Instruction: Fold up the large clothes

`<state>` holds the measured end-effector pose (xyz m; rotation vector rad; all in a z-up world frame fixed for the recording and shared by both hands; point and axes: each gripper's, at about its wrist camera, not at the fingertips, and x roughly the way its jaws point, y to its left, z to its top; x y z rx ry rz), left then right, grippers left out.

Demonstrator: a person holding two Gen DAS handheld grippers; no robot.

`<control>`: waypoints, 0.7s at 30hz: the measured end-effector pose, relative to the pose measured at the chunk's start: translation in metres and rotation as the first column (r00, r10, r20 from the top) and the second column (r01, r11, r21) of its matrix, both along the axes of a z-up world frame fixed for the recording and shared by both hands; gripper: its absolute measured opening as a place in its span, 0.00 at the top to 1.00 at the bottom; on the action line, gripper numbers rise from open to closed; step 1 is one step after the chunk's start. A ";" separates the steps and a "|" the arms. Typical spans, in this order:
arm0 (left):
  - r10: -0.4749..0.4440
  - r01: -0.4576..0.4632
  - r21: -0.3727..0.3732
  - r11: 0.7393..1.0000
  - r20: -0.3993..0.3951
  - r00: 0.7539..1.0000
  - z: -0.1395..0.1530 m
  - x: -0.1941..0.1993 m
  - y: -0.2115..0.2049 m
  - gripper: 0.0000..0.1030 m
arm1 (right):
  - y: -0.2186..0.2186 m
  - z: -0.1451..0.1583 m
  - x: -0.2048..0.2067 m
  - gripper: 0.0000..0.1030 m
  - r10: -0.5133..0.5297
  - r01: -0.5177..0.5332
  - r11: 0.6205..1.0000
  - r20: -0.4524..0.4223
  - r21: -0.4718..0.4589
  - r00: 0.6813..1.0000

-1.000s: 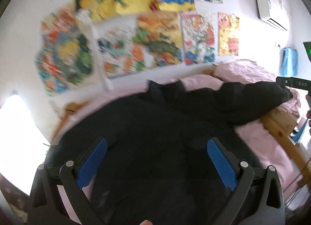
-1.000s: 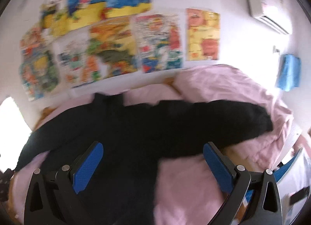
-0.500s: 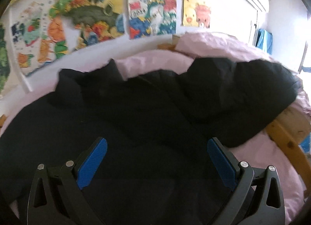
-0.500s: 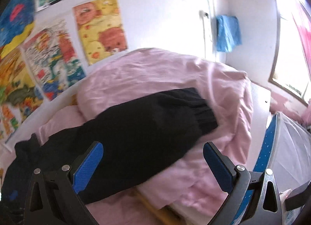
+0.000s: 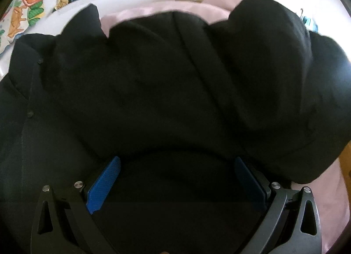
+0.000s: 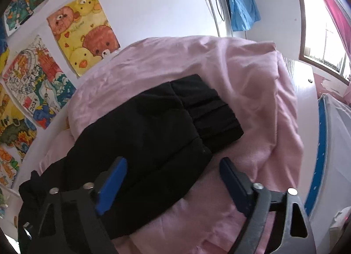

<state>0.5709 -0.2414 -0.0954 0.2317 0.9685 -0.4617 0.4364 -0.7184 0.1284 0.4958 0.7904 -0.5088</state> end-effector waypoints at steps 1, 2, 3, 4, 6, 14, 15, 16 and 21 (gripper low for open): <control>-0.001 0.001 0.009 1.000 0.007 1.000 -0.004 0.000 0.000 0.01 | 0.000 -0.001 0.001 0.30 -0.005 0.005 1.000 0.003 -0.003 1.000; -0.003 0.002 0.022 1.000 0.013 1.000 -0.008 0.000 -0.001 0.01 | 0.001 -0.002 0.003 0.35 -0.004 0.004 1.000 0.006 -0.008 1.000; -0.003 0.003 0.033 0.999 0.016 1.000 -0.013 0.001 -0.002 0.01 | 0.003 -0.001 0.004 0.36 -0.004 0.004 1.000 0.003 -0.021 1.000; -0.003 0.002 0.044 0.999 0.015 1.000 -0.018 0.002 -0.002 0.01 | 0.005 -0.001 0.006 0.38 -0.002 0.002 0.999 0.005 -0.033 1.000; -0.001 0.001 0.047 0.999 0.001 1.000 -0.023 0.005 0.000 0.01 | 0.010 0.000 0.009 0.50 0.006 -0.005 0.998 0.008 -0.062 1.000; 0.124 -0.133 -0.150 0.980 -0.069 0.990 0.007 0.009 0.078 0.01 | 0.046 0.026 0.000 0.89 0.081 -0.050 0.985 0.187 -0.166 0.979; 0.139 -0.151 -0.183 0.971 -0.077 0.987 0.013 0.010 0.092 0.01 | 0.057 0.034 -0.002 0.89 0.112 -0.068 0.977 0.215 -0.204 0.970; 0.150 -0.165 -0.207 0.964 -0.087 0.985 0.017 0.011 0.102 0.01 | 0.067 0.042 -0.004 0.89 0.144 -0.087 0.967 0.236 -0.238 0.961; 0.223 -0.267 -0.370 0.890 -0.158 0.962 0.048 0.011 0.186 0.01 | 0.148 0.073 -0.004 0.89 0.374 -0.231 0.871 0.280 -0.435 0.884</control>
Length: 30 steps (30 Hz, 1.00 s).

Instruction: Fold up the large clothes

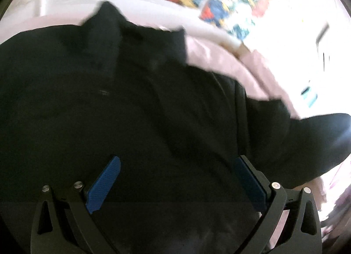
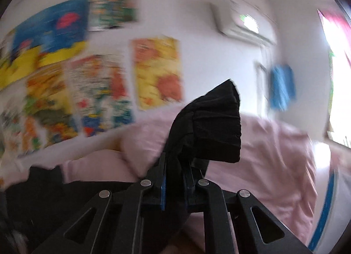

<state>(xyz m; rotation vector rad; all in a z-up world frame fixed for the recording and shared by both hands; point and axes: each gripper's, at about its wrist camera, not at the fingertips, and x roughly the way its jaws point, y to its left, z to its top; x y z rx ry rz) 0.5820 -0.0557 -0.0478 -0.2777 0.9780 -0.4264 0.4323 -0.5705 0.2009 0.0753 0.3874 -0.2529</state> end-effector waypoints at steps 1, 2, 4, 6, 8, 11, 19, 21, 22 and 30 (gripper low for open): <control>0.007 -0.007 -0.011 1.000 0.001 1.000 0.005 -0.002 0.007 0.01 | 0.020 0.003 0.000 0.89 0.047 -0.046 0.998 0.011 -0.044 0.999; 0.016 -0.016 -0.043 0.999 0.004 1.000 0.013 -0.004 0.022 0.01 | 0.047 0.005 0.000 0.89 0.107 -0.104 0.989 0.019 -0.103 0.994; 0.033 -0.032 -0.121 0.992 0.007 0.999 0.028 -0.011 0.046 0.01 | 0.087 0.004 0.003 0.89 0.196 -0.189 0.962 0.017 -0.196 0.980; 0.056 -0.051 -0.203 0.978 0.016 0.998 0.042 -0.022 0.074 0.01 | 0.134 -0.005 0.004 0.89 0.274 -0.260 0.912 -0.001 -0.316 0.962; 0.055 -0.043 -0.255 0.966 0.042 0.998 0.061 -0.027 0.092 0.01 | 0.180 -0.022 0.007 0.89 0.358 -0.344 0.844 -0.045 -0.413 0.933; 0.042 -0.014 -0.338 0.941 0.075 0.996 0.083 -0.048 0.113 0.01 | 0.230 -0.051 0.007 0.89 0.445 -0.445 0.753 -0.122 -0.485 0.887; -0.020 0.034 -0.521 0.853 0.031 0.999 0.077 -0.030 0.121 0.01 | 0.333 -0.146 0.002 0.90 0.548 -0.643 0.509 -0.361 -0.572 0.755; -0.032 0.029 -0.511 0.859 0.003 0.999 0.064 -0.023 0.120 0.01 | 0.348 -0.166 -0.003 0.90 0.558 -0.676 0.443 -0.409 -0.589 0.722; -0.040 0.032 -0.506 0.862 -0.005 0.999 0.060 -0.024 0.122 0.01 | 0.355 -0.176 -0.005 0.90 0.562 -0.688 0.417 -0.426 -0.593 0.708; -0.074 -0.001 -0.516 0.856 -0.125 0.989 0.018 -0.007 0.114 0.01 | 0.376 -0.217 -0.019 0.90 0.585 -0.738 0.300 -0.495 -0.605 0.643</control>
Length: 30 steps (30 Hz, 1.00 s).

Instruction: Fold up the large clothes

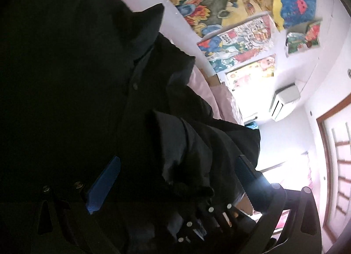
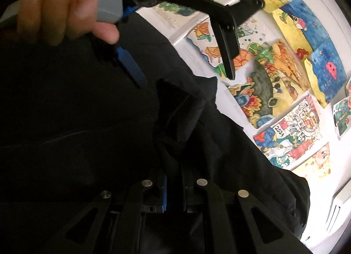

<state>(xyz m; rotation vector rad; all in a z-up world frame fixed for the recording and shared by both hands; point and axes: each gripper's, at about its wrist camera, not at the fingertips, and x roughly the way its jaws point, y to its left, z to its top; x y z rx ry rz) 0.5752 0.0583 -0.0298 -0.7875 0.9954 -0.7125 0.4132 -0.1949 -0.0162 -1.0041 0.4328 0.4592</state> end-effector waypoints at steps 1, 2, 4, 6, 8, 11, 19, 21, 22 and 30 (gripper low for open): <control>0.008 -0.008 -0.006 1.000 -0.001 1.000 -0.002 0.001 0.001 0.02 | 0.000 -0.001 0.001 0.90 0.001 -0.001 1.000 -0.002 0.002 1.000; 0.017 -0.017 -0.011 1.000 0.001 1.000 -0.002 0.002 0.001 0.02 | -0.001 -0.001 0.001 0.90 0.001 -0.001 1.000 -0.004 0.005 1.000; 0.029 -0.029 -0.020 0.999 0.012 0.999 -0.002 0.002 0.001 0.06 | -0.001 0.003 0.006 0.90 -0.002 0.002 1.000 -0.007 0.012 1.000; 0.031 -0.030 -0.020 0.999 0.015 0.999 -0.003 0.002 -0.001 0.33 | -0.001 0.004 0.009 0.90 -0.005 0.005 1.000 -0.007 0.016 1.000; 0.025 -0.025 0.001 1.000 0.023 0.999 -0.004 0.003 -0.005 0.57 | -0.001 0.003 0.011 0.90 -0.004 0.004 1.000 -0.009 0.018 1.000; 0.028 -0.031 0.045 0.999 0.054 0.998 -0.003 0.000 -0.012 0.82 | 0.001 0.002 0.007 0.90 -0.003 0.003 1.000 -0.002 0.018 1.000; 0.124 -0.159 0.203 0.966 0.175 0.977 0.023 0.002 -0.009 0.97 | -0.001 0.014 -0.006 0.48 0.054 -0.052 0.997 -0.036 0.052 0.998; 0.162 -0.219 0.244 0.945 0.233 0.959 0.035 0.003 -0.001 0.97 | -0.005 0.024 -0.016 0.31 0.079 -0.077 0.993 -0.021 0.085 0.997; 0.178 -0.246 0.262 0.933 0.259 0.949 0.040 0.004 0.004 0.97 | -0.007 0.030 -0.021 0.31 0.092 -0.089 0.990 -0.016 0.108 0.996; 0.289 -0.466 0.437 0.769 0.414 0.863 0.077 -0.010 0.064 0.97 | -0.043 0.078 -0.003 0.23 -0.006 -0.003 0.938 0.027 0.346 1.000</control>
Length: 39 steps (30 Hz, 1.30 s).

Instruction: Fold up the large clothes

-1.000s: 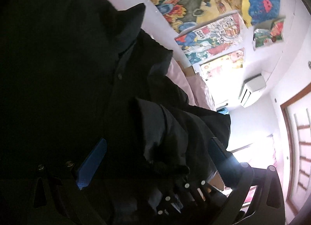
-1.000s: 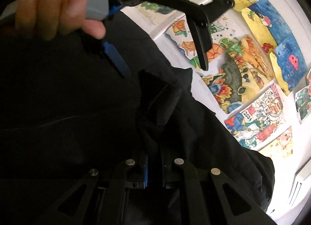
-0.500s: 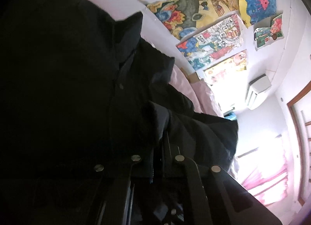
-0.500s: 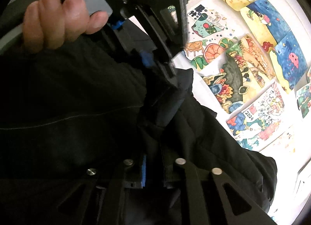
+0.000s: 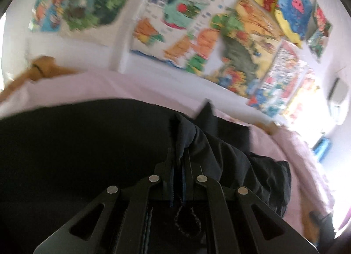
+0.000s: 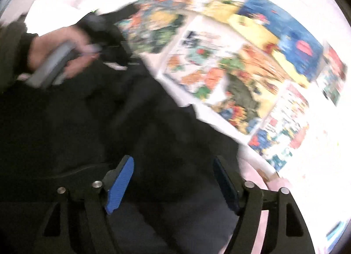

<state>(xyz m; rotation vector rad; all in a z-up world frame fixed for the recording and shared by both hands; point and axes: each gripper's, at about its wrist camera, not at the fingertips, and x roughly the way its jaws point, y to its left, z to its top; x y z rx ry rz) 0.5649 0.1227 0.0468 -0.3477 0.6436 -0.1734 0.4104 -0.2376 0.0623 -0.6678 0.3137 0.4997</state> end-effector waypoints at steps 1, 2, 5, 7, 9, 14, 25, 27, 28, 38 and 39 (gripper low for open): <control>0.014 -0.014 0.018 1.000 -0.006 1.000 0.000 0.000 0.002 0.97 | -0.004 0.001 0.009 0.23 -0.037 0.037 0.999 -0.006 0.011 0.999; 0.029 -0.028 0.042 0.999 -0.023 0.999 -0.004 0.001 0.007 0.97 | -0.008 -0.001 0.020 0.22 -0.074 0.074 0.997 -0.018 0.013 0.997; 0.054 -0.046 0.096 0.994 -0.092 0.994 -0.026 0.013 0.008 0.97 | -0.019 -0.020 0.065 0.23 -0.222 0.222 0.975 -0.097 -0.016 0.970; 0.065 -0.046 0.140 0.989 -0.135 0.989 -0.041 0.017 0.008 0.97 | -0.025 -0.035 0.090 0.23 -0.284 0.281 0.959 -0.169 -0.042 0.944; 0.077 -0.043 0.180 0.983 -0.186 0.980 -0.061 0.022 0.007 0.97 | -0.033 -0.053 0.116 0.23 -0.337 0.331 0.941 -0.284 -0.069 0.898; 0.082 -0.031 0.230 0.973 -0.219 0.972 -0.088 0.025 0.009 0.95 | -0.042 -0.086 0.145 0.22 -0.344 0.355 0.933 -0.458 -0.064 0.820; 0.090 -0.042 0.241 0.970 -0.190 0.978 -0.092 0.017 0.009 0.74 | -0.038 -0.119 0.148 0.14 -0.359 0.357 0.929 -0.453 -0.093 0.816; 0.093 -0.047 0.243 0.969 -0.181 0.979 -0.083 0.009 0.009 0.56 | -0.037 -0.117 0.146 0.09 -0.361 0.361 0.928 -0.442 -0.087 0.821; 0.092 -0.050 0.235 0.971 -0.171 0.981 -0.078 0.003 0.011 0.50 | -0.037 -0.116 0.145 0.08 -0.361 0.364 0.928 -0.441 -0.081 0.822; 0.243 -0.234 0.084 0.969 -0.119 0.963 -0.037 -0.090 0.067 0.27 | -0.036 -0.086 0.135 0.04 -0.335 0.359 0.933 -0.450 -0.034 0.828; 0.281 -0.272 0.087 0.958 -0.108 0.954 -0.034 -0.104 0.075 0.26 | -0.032 -0.080 0.132 0.04 -0.318 0.345 0.938 -0.449 -0.023 0.835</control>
